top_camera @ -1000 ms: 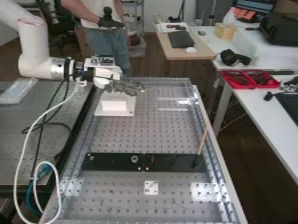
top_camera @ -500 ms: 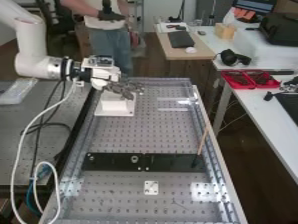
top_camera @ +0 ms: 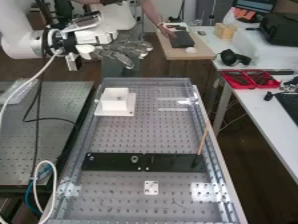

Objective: Grab the larger nut and place it in the white container

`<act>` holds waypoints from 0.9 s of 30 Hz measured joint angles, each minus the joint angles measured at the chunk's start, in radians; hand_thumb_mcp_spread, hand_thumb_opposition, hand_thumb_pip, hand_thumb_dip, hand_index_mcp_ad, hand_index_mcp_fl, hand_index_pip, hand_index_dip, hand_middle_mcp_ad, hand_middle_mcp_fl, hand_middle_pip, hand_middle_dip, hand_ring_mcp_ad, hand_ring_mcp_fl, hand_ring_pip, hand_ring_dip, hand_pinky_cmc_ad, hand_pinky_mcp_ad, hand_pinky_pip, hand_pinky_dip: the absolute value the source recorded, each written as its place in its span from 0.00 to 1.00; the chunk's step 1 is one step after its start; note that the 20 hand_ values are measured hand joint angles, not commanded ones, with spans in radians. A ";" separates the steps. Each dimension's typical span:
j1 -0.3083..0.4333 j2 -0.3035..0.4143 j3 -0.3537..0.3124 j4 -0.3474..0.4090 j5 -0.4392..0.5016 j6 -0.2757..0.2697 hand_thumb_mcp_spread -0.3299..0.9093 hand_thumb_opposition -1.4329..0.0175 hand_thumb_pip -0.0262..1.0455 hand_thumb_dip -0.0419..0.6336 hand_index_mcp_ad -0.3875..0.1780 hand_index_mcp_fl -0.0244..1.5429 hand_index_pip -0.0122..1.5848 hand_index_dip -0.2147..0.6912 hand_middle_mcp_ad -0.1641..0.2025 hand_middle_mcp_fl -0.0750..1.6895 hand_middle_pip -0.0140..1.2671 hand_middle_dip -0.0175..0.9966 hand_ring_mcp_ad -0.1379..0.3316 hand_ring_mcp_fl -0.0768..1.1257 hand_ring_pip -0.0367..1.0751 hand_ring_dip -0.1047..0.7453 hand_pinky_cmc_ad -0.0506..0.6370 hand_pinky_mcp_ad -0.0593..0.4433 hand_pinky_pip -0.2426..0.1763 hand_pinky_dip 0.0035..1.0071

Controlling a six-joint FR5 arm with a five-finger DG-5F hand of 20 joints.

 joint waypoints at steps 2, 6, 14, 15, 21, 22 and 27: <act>-0.012 0.007 0.021 0.007 0.024 -0.016 0.45 0.42 0.73 0.44 0.49 0.03 0.64 0.20 0.65 0.06 0.12 0.20 0.64 0.08 0.16 0.23 0.57 0.64 0.36 0.59; -0.034 0.008 0.056 0.009 0.061 -0.038 0.45 0.42 0.72 0.44 0.49 0.03 0.60 0.19 0.65 0.07 0.12 0.20 0.64 0.08 0.16 0.23 0.57 0.65 0.36 0.59; -0.083 0.002 0.127 -0.011 0.095 -0.085 0.45 0.43 0.70 0.44 0.49 0.03 0.51 0.19 0.65 0.08 0.12 0.20 0.64 0.08 0.14 0.23 0.57 0.64 0.36 0.59; -0.084 0.001 0.128 -0.011 0.095 -0.086 0.45 0.43 0.70 0.44 0.49 0.03 0.51 0.19 0.65 0.08 0.12 0.20 0.64 0.08 0.14 0.23 0.57 0.65 0.37 0.59; -0.111 -0.018 0.159 -0.036 0.070 -0.081 0.45 0.43 0.70 0.44 0.48 0.03 0.47 0.19 0.65 0.08 0.12 0.20 0.64 0.08 0.12 0.23 0.57 0.65 0.37 0.59; -0.117 -0.021 0.164 -0.045 0.064 -0.070 0.45 0.43 0.70 0.44 0.48 0.03 0.47 0.19 0.65 0.08 0.12 0.20 0.64 0.08 0.12 0.23 0.57 0.65 0.37 0.59; -0.134 -0.035 0.190 -0.094 0.038 -0.045 0.45 0.44 0.68 0.44 0.49 0.03 0.42 0.19 0.65 0.08 0.12 0.20 0.64 0.07 0.12 0.23 0.57 0.65 0.37 0.59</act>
